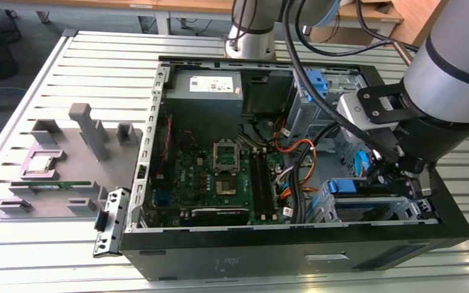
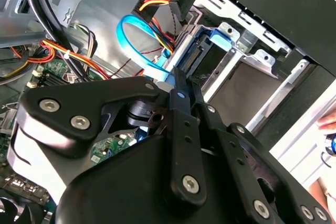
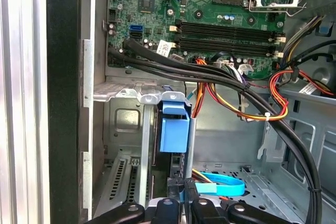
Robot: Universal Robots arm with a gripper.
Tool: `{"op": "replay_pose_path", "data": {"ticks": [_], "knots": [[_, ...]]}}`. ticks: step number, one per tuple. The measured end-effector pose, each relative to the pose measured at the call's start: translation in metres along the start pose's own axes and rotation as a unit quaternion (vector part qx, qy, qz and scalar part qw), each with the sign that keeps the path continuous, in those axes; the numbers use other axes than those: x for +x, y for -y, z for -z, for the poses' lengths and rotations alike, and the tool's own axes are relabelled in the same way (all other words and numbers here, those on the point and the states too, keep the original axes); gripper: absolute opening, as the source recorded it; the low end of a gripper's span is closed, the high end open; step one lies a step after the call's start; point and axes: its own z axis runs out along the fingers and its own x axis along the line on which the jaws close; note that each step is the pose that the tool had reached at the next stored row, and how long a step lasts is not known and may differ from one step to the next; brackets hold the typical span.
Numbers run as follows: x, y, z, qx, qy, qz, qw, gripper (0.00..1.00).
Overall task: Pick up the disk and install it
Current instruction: 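Insert the first disk wire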
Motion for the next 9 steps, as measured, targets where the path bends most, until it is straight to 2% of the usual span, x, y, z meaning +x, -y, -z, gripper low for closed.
{"op": "replay_pose_path", "data": {"ticks": [4, 7, 9], "knots": [[-0.0002, 0.0005, 0.003, 0.0, -0.0001, 0.0, 1.0, 0.16], [-0.0002, 0.0005, 0.0033, 0.0007, 0.0094, -0.002, 1.0, 0.16], [-0.0003, 0.0006, 0.0033, 0.0007, 0.0097, -0.002, 1.0, 0.16]]}}
